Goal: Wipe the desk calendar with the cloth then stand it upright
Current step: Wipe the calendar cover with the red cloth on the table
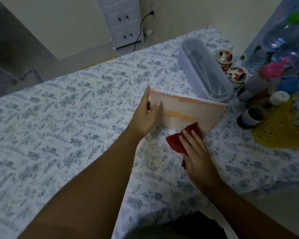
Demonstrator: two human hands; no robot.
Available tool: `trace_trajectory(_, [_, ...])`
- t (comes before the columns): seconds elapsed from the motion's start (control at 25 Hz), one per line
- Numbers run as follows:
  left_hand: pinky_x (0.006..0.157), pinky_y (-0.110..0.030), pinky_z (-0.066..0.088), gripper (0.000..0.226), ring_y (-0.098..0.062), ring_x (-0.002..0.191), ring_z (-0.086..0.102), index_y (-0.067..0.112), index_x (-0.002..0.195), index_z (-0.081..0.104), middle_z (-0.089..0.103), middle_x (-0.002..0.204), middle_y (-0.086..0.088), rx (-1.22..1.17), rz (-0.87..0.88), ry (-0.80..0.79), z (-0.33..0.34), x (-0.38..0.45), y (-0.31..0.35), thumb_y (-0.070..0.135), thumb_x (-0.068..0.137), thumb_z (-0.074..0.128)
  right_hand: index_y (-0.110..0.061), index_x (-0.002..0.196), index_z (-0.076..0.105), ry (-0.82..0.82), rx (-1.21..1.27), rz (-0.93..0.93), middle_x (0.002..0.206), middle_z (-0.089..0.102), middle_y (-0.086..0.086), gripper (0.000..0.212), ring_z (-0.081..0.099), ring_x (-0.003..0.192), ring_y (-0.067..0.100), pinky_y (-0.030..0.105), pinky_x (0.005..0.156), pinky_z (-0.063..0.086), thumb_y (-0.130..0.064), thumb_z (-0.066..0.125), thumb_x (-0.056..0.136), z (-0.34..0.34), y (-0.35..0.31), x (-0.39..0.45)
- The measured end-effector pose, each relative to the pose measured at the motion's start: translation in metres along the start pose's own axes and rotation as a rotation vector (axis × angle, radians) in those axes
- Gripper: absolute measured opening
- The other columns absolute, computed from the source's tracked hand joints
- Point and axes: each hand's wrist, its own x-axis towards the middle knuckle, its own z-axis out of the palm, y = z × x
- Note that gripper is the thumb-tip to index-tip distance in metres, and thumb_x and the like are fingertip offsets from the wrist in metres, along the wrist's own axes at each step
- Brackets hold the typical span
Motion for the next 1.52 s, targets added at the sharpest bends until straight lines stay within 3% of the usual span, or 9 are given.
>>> trace_trajectory(0.24, [0.082, -0.051, 0.061, 0.024, -0.026, 0.096, 0.070, 0.027, 0.122, 0.064, 0.072, 0.106, -0.010, -0.064, 0.064, 0.006, -0.024, -0.022, -0.014, 0.036, 0.103, 0.052, -0.001, 0.147, 0.047, 0.062, -0.010, -0.001, 0.158, 0.038, 0.011, 0.050, 0.023, 0.150, 0.028, 0.030, 0.125, 0.007, -0.019, 0.042, 0.100, 0.000, -0.025, 0.030])
trace_trajectory(0.48, [0.053, -0.026, 0.049, 0.030, -0.014, 0.059, 0.060, 0.010, 0.085, 0.070, 0.067, 0.072, -0.006, -0.069, -0.247, 0.344, -0.115, -0.076, -0.073, 0.033, 0.102, 0.059, 0.000, 0.148, 0.046, -0.035, 0.013, -0.069, 0.159, 0.037, 0.015, 0.051, 0.020, 0.151, 0.030, 0.034, 0.126, 0.007, -0.023, 0.039, 0.103, 0.041, -0.081, 0.048])
trace_trajectory(0.56, [0.057, -0.029, 0.053, 0.037, -0.021, 0.066, 0.064, 0.003, 0.090, 0.073, 0.070, 0.079, -0.009, -0.031, -0.365, 0.374, -0.144, -0.091, -0.101, 0.036, 0.100, 0.060, 0.002, 0.146, 0.048, -0.090, -0.034, -0.080, 0.157, 0.040, 0.018, 0.054, 0.022, 0.149, 0.032, 0.040, 0.125, 0.013, -0.027, 0.037, 0.102, 0.065, -0.101, 0.050])
trace_trajectory(0.68, [0.088, -0.047, 0.058, 0.043, -0.031, 0.098, 0.069, 0.009, 0.119, 0.071, 0.073, 0.111, -0.011, 0.002, -0.432, 0.439, -0.163, -0.104, -0.124, 0.044, 0.096, 0.063, -0.004, 0.155, 0.033, -0.376, -0.064, 0.094, 0.166, 0.022, 0.012, 0.068, 0.008, 0.154, 0.028, 0.051, 0.124, 0.014, -0.048, 0.031, 0.103, 0.093, -0.123, 0.044])
trace_trajectory(0.76, [0.096, -0.039, 0.050, 0.046, -0.024, 0.110, 0.062, 0.013, 0.135, 0.059, 0.064, 0.119, -0.002, 0.165, -0.440, 0.395, -0.162, -0.110, -0.126, 0.043, 0.100, 0.055, -0.013, 0.161, 0.016, -0.533, -0.197, 0.156, 0.170, 0.004, 0.006, 0.075, -0.006, 0.155, 0.027, 0.051, 0.125, 0.003, -0.058, 0.024, 0.102, 0.108, -0.125, 0.031])
trace_trajectory(0.92, [0.096, -0.046, 0.050, 0.053, -0.030, 0.122, 0.053, 0.017, 0.152, 0.041, 0.054, 0.135, -0.010, 0.640, -0.249, 0.363, -0.151, -0.120, -0.130, 0.027, 0.100, 0.042, -0.016, 0.161, 0.015, -0.466, -0.479, 0.066, 0.170, 0.004, 0.007, 0.075, -0.007, 0.155, 0.028, 0.053, 0.116, -0.024, -0.058, 0.016, 0.099, 0.108, -0.128, 0.023])
trace_trajectory(1.0, [0.110, -0.047, 0.040, 0.057, -0.031, 0.141, 0.040, 0.014, 0.156, 0.035, 0.044, 0.156, -0.009, 0.871, -0.131, 0.293, -0.152, -0.120, -0.151, 0.030, 0.101, 0.032, -0.011, 0.160, 0.017, -0.465, -0.459, 0.000, 0.170, 0.005, 0.008, 0.072, -0.007, 0.156, 0.023, 0.047, 0.121, -0.018, -0.053, 0.017, 0.101, 0.110, -0.128, 0.021])
trace_trajectory(1.16, [0.126, -0.041, 0.005, 0.061, -0.021, 0.158, 0.005, 0.016, 0.163, 0.010, 0.010, 0.171, -0.002, 0.956, -0.035, 0.250, -0.152, -0.121, -0.189, 0.037, 0.107, 0.022, -0.018, 0.162, 0.007, -0.482, -0.377, 0.013, 0.170, 0.008, 0.005, 0.067, -0.001, 0.156, 0.020, 0.043, 0.125, 0.000, -0.049, 0.016, 0.103, 0.135, -0.122, 0.051])
trace_trajectory(1.52, [0.127, -0.044, 0.009, 0.062, -0.021, 0.158, 0.009, 0.011, 0.163, 0.015, 0.016, 0.170, -0.006, 0.974, 0.007, 0.288, -0.154, -0.118, -0.198, 0.034, 0.106, 0.026, -0.017, 0.162, 0.009, -0.525, -0.449, -0.007, 0.170, 0.007, 0.009, 0.064, 0.004, 0.156, 0.026, 0.047, 0.124, 0.005, -0.043, 0.021, 0.105, 0.152, -0.145, 0.035])
